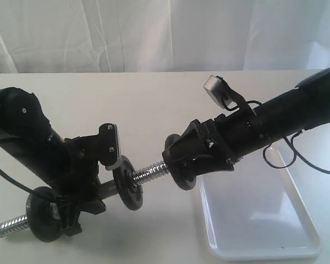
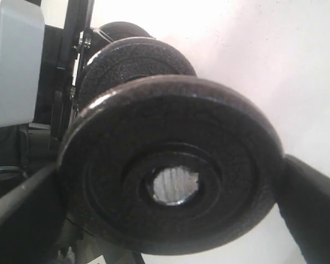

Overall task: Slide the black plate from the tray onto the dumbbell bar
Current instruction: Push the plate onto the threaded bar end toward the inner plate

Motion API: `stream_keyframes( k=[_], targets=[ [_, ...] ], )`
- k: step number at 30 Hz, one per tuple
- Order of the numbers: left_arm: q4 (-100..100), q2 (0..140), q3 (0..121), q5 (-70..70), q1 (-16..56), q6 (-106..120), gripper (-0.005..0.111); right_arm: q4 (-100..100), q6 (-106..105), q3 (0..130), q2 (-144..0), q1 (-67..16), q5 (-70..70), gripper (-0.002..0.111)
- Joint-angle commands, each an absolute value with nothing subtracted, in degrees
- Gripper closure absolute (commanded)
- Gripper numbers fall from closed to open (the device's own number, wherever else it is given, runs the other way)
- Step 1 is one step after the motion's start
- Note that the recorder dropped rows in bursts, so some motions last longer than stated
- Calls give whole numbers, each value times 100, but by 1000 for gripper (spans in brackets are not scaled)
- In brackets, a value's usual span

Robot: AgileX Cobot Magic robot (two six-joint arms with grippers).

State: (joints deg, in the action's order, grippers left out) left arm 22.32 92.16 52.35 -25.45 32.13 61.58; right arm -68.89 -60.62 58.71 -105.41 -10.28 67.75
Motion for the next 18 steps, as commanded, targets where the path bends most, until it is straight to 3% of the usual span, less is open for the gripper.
stream_keyframes(
  k=[1,18],
  targets=[
    [2658,8899,5408,-2483,3217,6188,107,-7397,-6325,5879,-10637,-977,6996,108],
    [2658,8899,5408,-2483,3217,6188,107,-7509,-6441,5879,-10645,-1216,6996,108]
  ],
)
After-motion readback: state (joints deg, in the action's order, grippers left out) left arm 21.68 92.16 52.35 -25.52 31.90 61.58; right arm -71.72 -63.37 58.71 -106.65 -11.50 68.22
